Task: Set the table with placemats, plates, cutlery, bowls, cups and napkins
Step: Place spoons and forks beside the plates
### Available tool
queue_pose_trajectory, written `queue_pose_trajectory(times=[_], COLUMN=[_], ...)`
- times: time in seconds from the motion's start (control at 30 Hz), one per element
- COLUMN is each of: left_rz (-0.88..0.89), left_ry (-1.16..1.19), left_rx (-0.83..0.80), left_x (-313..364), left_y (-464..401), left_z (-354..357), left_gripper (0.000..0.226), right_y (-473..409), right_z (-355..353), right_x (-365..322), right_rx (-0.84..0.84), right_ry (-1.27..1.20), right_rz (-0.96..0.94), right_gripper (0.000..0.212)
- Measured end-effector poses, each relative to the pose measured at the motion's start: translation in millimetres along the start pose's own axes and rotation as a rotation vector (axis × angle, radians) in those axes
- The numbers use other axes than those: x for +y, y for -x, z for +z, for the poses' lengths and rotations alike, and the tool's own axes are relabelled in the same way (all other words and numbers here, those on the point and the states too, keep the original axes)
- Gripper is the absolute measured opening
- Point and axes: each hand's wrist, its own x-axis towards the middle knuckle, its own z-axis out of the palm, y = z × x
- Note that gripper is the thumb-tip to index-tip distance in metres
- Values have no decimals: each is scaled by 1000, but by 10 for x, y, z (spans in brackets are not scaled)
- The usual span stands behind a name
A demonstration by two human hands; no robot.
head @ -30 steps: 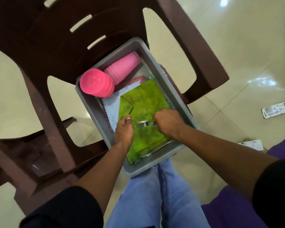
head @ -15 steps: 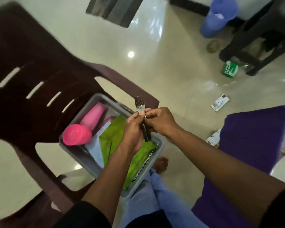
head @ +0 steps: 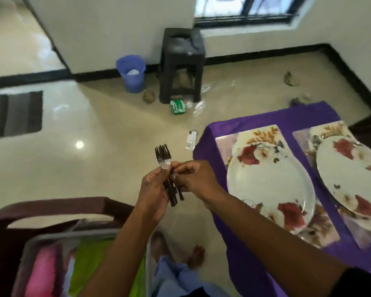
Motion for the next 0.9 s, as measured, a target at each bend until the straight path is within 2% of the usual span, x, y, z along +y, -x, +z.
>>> queue_pose_trajectory(times=[0.13, 0.33, 0.47, 0.6, 0.73, 0.9], left_rz=[-59, -111, -152, -227, -216, -125], left_ry=[-125, -477, -566, -678, -751, -924], left_rx=[-112, -106, -179, -184, -180, -334], left_x=[-182, -629, -780, -840, -844, -843], left_y=[-22, 61, 47, 24, -136, -444], left_z=[656, 1568, 2000, 2295, 2607, 2937], left_gripper=[30, 24, 23, 21, 22, 31], right_y=[201, 601, 799, 940, 901, 659], right_z=[-670, -1554, -2003, -2269, -2466, -2583], right_x=[168, 512, 673, 745, 740, 696], right_rx=[131, 288, 425, 494, 539, 595], right_ry=[15, -105, -177, -293, -375, -457], right_rz=[-17, 61, 100, 125, 131, 147], right_gripper=[11, 5, 8, 12, 11, 12])
